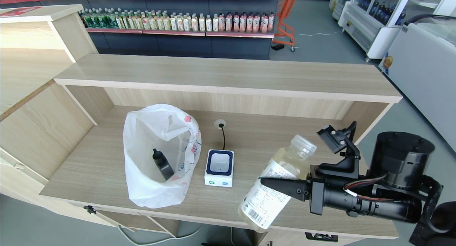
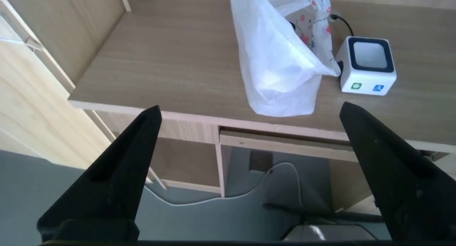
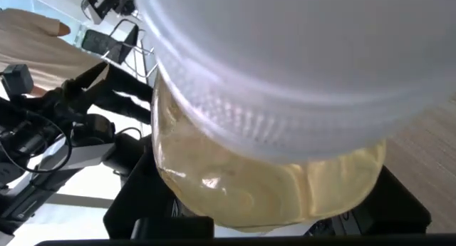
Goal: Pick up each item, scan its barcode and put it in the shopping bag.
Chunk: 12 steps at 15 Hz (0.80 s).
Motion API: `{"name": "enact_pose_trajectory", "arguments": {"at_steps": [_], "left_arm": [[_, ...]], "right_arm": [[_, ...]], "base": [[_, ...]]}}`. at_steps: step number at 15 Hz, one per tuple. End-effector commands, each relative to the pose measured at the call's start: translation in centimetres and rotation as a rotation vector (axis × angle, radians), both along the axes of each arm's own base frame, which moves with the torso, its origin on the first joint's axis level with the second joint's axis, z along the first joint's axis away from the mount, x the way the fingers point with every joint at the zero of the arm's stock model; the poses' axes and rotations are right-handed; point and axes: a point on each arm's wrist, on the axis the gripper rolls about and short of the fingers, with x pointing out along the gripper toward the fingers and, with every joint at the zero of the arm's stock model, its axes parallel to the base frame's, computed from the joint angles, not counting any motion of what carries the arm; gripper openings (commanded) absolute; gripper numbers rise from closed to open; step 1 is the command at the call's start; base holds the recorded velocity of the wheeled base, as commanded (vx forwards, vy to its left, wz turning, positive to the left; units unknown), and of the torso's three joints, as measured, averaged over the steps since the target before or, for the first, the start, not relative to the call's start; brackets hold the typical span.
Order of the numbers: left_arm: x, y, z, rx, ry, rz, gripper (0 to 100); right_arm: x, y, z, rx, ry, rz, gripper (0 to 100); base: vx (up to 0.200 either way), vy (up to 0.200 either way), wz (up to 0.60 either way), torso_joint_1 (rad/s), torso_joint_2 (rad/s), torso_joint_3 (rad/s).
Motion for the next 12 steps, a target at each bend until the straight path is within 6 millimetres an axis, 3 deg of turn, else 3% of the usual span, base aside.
{"name": "enact_pose_trajectory", "arguments": {"at_steps": [1, 12], "left_arm": [[0.0, 0.0, 0.0, 0.001, 0.0, 0.001, 100], [0.0, 0.0, 0.0, 0.001, 0.0, 0.0, 100]], "right_arm": [[-0.88, 0.25, 0.63, 0.01, -0.016, 0.028, 0], [-0.94, 0.34, 0.77, 0.006, -0.023, 0.032, 0]], "base": [[0.0, 0.0, 0.0, 0.0, 0.0, 0.0], [0.0, 0.0, 0.0, 0.0, 0.0, 0.0]]}}
